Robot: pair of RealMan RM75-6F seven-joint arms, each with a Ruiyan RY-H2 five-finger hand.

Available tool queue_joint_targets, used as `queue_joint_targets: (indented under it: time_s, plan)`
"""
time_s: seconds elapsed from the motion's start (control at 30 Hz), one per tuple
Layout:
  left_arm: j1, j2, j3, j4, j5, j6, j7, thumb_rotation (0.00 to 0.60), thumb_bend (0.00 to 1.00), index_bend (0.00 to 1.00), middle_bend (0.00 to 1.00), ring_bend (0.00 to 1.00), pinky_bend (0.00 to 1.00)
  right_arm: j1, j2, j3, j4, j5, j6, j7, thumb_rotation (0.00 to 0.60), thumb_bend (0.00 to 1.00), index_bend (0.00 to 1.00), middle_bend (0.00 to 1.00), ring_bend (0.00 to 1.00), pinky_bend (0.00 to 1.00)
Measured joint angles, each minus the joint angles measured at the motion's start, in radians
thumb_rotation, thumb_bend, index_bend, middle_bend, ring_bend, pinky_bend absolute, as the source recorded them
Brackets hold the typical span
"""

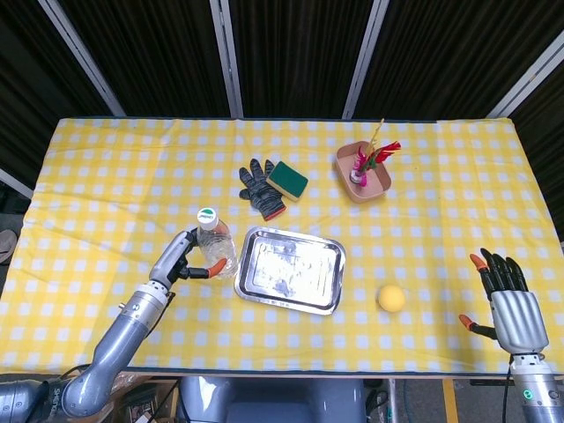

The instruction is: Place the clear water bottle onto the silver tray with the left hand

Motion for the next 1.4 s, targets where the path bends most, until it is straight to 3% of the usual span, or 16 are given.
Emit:
queue_joint_targets:
  time_s: [0.23,0.43,0.67,0.8,0.93,1.13,1.4]
  plan:
    - [0.013,0.002,0.004,-0.010,0.062,-0.006,-0.030,0.600,0.45,0.39,0.44,0.27,0.20,0.000,0.001,-0.001,-0.001,-0.004,0.002,0.004,0.600,0.05,0.08,0.00,0.00,0.00]
    - [-0.008,0.021,-0.020,-0.105,0.054,0.028,0.021,0.600,0.44,0.39,0.44,0.27,0.20,0.000,0.004,0.000,0.000,-0.001,0.002,0.011,0.600,0.05,0.08,0.00,0.00,0.00]
    - [-0.085,0.077,-0.123,-0.287,-0.069,0.082,0.099,0.600,0.45,0.39,0.43,0.27,0.20,0.001,0.002,0.000,0.004,0.002,-0.004,0.007,0.600,0.05,0.08,0.00,0.00,0.00]
    - [-0.156,0.129,-0.204,-0.308,-0.154,0.078,0.125,0.600,0.44,0.39,0.44,0.27,0.20,0.002,0.001,-0.001,0.003,0.001,-0.004,0.005,0.600,0.05,0.08,0.00,0.00,0.00]
    - [-0.182,0.186,-0.246,-0.312,-0.201,0.053,0.115,0.600,0.44,0.39,0.43,0.27,0.20,0.001,0.000,-0.002,0.001,-0.001,-0.003,0.003,0.600,0.05,0.08,0.00,0.00,0.00]
    - [-0.157,0.251,-0.212,-0.313,-0.221,0.020,0.087,0.600,0.44,0.39,0.43,0.27,0.20,0.000,0.002,-0.002,-0.001,-0.001,0.000,0.003,0.600,0.05,0.08,0.00,0.00,0.00]
    - [-0.075,0.264,-0.069,-0.279,-0.160,0.019,0.067,0.600,0.45,0.39,0.43,0.27,0.20,0.001,0.002,0.000,-0.002,0.003,-0.002,0.001,0.600,0.05,0.08,0.00,0.00,0.00]
